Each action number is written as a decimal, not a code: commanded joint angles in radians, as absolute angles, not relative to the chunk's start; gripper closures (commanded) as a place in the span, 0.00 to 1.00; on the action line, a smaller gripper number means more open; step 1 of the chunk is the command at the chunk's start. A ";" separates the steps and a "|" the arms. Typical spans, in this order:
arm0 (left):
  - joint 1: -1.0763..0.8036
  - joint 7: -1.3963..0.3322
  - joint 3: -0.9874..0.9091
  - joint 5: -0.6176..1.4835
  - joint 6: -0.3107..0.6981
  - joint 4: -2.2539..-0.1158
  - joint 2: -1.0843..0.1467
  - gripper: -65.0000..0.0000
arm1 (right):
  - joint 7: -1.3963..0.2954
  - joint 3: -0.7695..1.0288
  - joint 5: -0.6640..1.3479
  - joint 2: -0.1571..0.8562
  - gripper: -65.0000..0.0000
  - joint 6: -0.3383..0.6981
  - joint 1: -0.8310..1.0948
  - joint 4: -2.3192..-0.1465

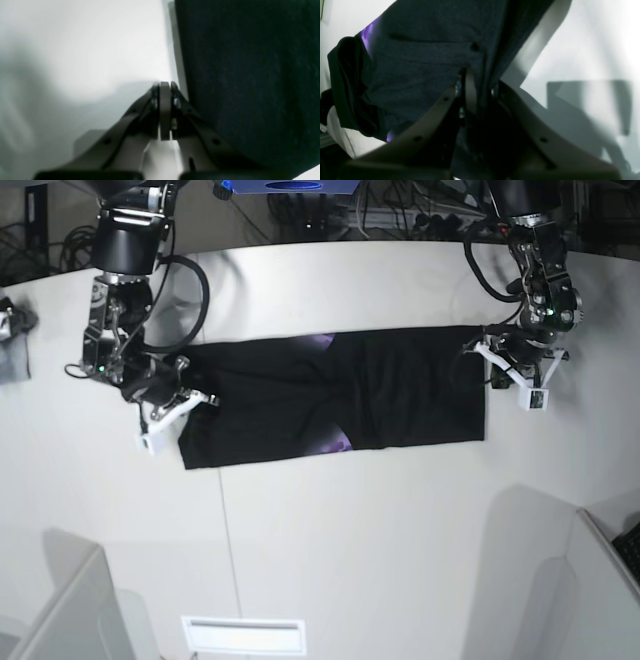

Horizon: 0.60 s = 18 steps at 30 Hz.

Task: Fold the T-shirt properly
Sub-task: 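Move both grippers to the ends of the shortened black strip, then grasp the strip end with the right gripper and fold it toward the left gripper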

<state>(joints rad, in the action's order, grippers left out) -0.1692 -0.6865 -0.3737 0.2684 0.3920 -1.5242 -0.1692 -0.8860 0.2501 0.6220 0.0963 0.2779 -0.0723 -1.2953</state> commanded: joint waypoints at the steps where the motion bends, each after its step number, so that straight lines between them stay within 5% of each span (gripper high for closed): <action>1: -0.168 -0.700 -0.354 0.282 0.403 -1.546 -0.168 1.00 | -0.903 0.251 0.590 0.114 1.00 0.269 -0.073 -1.330; 18: -0.117 -0.700 -0.157 0.282 0.314 -1.554 -0.163 1.00 | -1.024 0.054 0.596 0.102 1.00 0.079 -0.025 -1.802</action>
